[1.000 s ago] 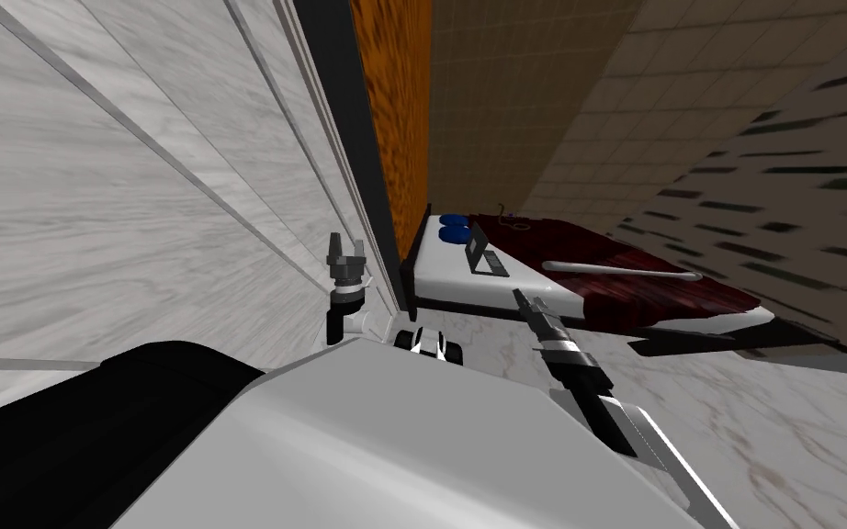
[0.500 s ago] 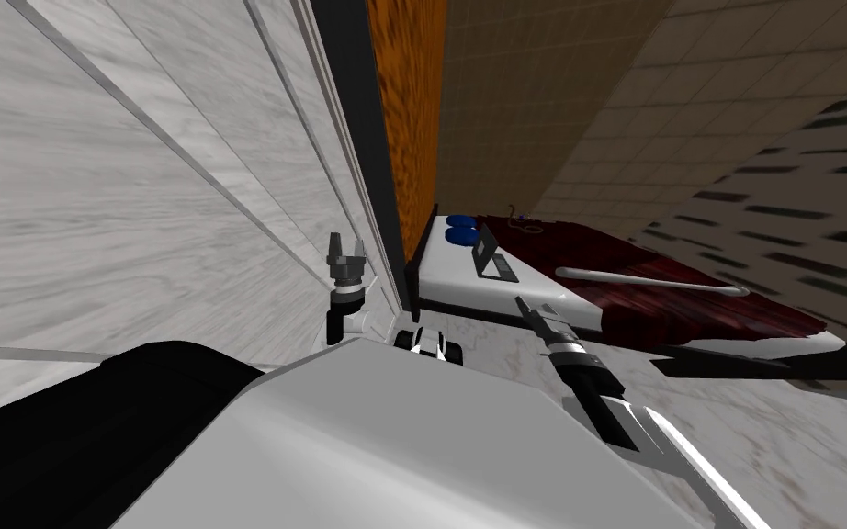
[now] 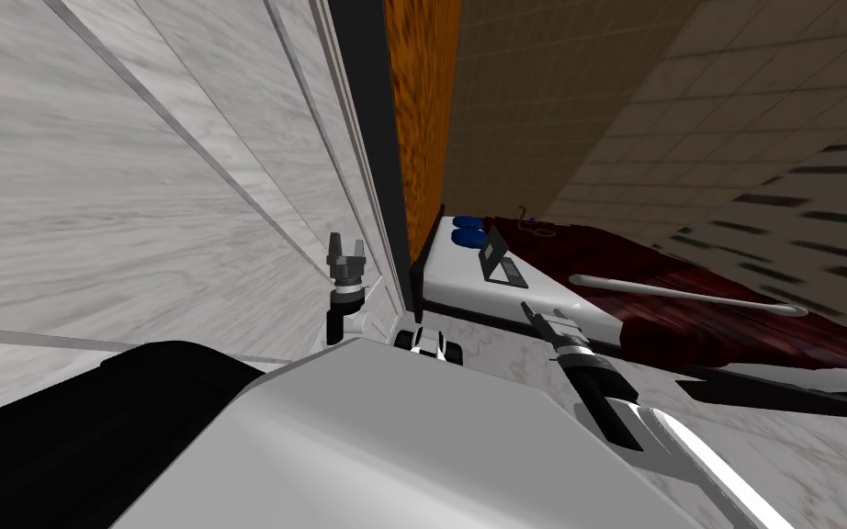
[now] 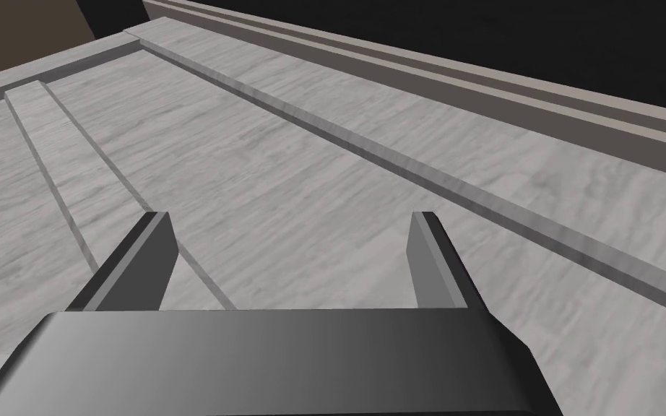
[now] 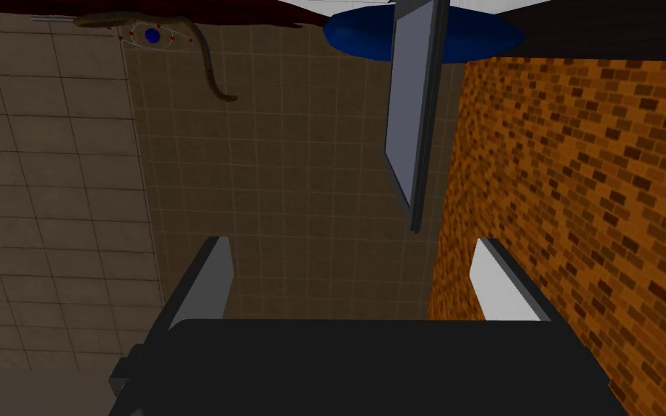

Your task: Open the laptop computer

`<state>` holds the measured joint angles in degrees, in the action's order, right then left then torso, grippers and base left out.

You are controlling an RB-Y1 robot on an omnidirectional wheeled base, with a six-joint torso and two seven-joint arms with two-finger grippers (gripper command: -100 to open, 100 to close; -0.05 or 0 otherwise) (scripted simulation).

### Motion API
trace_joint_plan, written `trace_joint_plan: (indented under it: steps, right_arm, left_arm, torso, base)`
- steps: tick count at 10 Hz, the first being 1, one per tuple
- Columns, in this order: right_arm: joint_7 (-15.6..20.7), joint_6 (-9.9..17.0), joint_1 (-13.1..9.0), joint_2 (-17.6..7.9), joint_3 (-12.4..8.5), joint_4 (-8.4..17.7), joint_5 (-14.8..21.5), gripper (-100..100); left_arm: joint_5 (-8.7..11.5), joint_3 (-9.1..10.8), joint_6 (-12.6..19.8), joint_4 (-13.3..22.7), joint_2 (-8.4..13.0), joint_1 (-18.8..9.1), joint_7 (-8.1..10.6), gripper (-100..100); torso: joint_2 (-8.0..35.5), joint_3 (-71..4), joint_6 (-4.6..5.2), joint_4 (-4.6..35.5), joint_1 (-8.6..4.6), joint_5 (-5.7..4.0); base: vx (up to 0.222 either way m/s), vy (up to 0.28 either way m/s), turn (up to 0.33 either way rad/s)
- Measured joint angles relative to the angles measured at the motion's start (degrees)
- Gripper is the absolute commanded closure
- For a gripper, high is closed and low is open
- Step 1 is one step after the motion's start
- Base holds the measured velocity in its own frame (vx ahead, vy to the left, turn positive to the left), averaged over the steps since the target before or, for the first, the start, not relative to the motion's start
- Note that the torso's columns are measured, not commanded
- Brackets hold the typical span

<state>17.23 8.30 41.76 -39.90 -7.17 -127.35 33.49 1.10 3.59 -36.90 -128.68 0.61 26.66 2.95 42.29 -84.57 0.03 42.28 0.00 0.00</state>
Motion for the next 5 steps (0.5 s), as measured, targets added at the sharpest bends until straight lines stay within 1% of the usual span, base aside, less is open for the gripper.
trace_joint_plan:
  steps: [1,2,3,4,5]
  right_arm:
    - [0.29,0.97,0.40,-0.89,-0.09,0.51,1.51,-100]
    - [0.41,2.25,0.51,-1.94,-0.06,0.43,2.04,-100]
    - [0.52,3.91,0.71,-3.62,-0.10,0.59,3.05,-100]
    - [0.67,5.00,0.68,-4.21,-0.02,0.89,3.79,-100]
    - [0.89,6.49,0.78,-5.47,0.08,1.31,5.00,-100]
  left_arm:
    - [0.00,0.00,0.00,0.00,0.00,0.00,0.00,0]
    - [0.00,0.00,0.00,0.00,0.00,0.00,0.00,0]
    - [0.00,0.00,0.00,0.00,0.00,-0.01,0.00,0]
    - [0.00,0.00,0.00,0.00,0.00,0.00,0.00,0]
    - [0.00,0.00,0.00,0.00,0.00,0.00,0.00,0]
  torso:
    - [-0.01,0.00,-0.04,0.00,0.00,0.00]
    - [0.00,0.00,-0.01,0.00,-0.01,0.00]
    - [-0.01,0.00,-0.05,0.00,0.00,0.00]
    - [0.00,0.01,0.00,0.00,-0.01,-0.01]
    - [-0.01,0.00,-0.04,0.00,0.01,0.00]
  base:
    - [0.022,0.011,0.079]
    - [0.021,0.013,0.168]
    - [0.021,0.009,0.086]
    - [0.024,0.016,0.148]
    - [0.039,0.020,0.250]
